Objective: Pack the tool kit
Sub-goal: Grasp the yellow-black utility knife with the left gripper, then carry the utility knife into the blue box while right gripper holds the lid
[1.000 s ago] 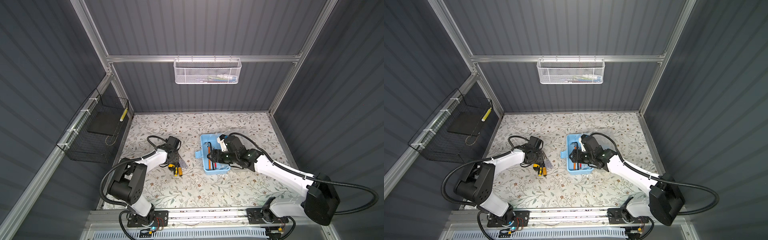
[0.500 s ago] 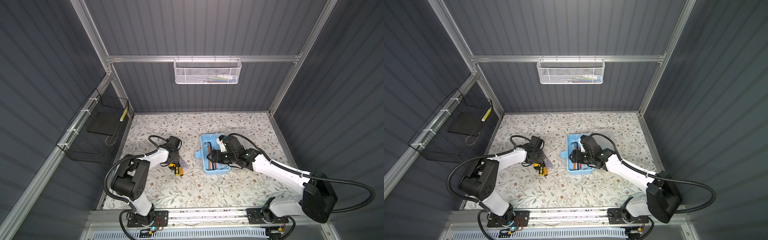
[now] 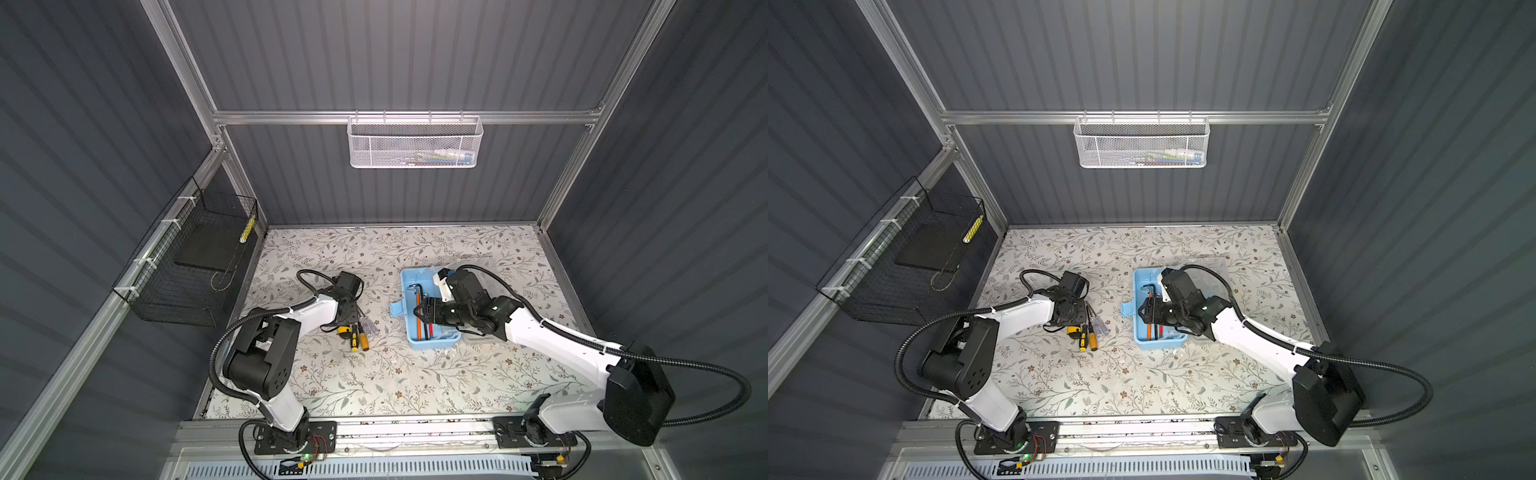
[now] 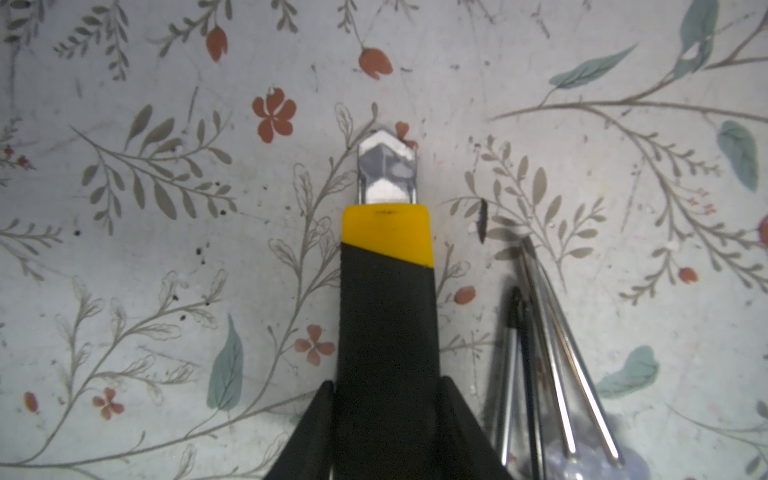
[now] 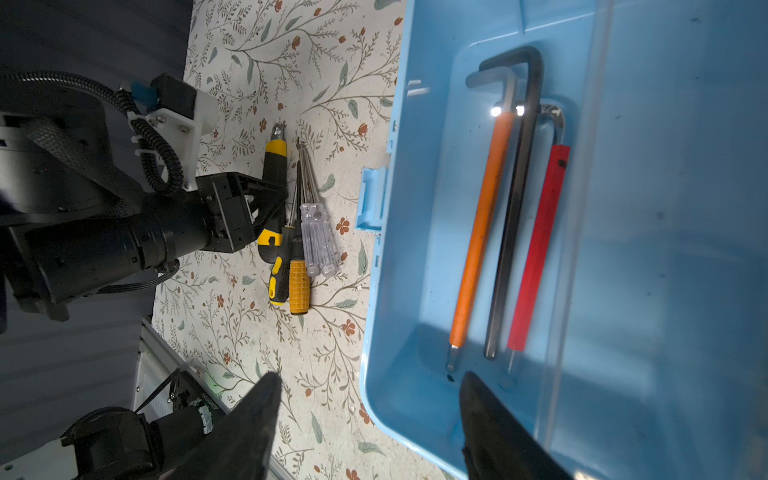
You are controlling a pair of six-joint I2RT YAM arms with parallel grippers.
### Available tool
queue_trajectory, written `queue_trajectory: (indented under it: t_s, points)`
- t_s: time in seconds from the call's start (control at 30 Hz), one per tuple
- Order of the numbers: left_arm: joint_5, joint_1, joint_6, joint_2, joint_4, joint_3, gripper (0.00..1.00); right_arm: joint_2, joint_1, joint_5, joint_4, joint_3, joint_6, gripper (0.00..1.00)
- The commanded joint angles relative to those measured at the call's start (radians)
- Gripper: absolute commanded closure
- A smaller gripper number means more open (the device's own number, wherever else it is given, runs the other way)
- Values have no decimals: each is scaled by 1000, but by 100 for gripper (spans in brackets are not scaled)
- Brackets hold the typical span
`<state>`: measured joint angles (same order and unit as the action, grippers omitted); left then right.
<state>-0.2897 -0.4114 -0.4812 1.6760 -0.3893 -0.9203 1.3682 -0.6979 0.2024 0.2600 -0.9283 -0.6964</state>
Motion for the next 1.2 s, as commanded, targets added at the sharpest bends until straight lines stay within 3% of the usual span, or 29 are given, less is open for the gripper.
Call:
queue_trajectory:
  t_s: [0.0,0.23,0.37,0.5,0.63,0.8,1.17]
  points:
    - [-26,6,13,-48,-57,-25,82,-1,5,6,-10,-12,1,32]
    - [19,5,-5,-185,-143,-76,86,-24,7,3,-14,-13,-3,32]
    - [136,-1,-80,-272,-128,-94,88,-60,22,3,-9,-7,-8,32]
    - [175,-83,-174,-313,-69,-110,89,-133,52,-31,2,13,-12,32]
    - [178,-248,-241,-272,-18,-193,89,-230,95,-96,46,34,4,32]
    - [218,-369,-288,-189,101,-279,90,-374,168,-140,99,64,33,32]
    - [300,-478,-322,66,178,-484,88,-505,239,-135,170,115,56,32]
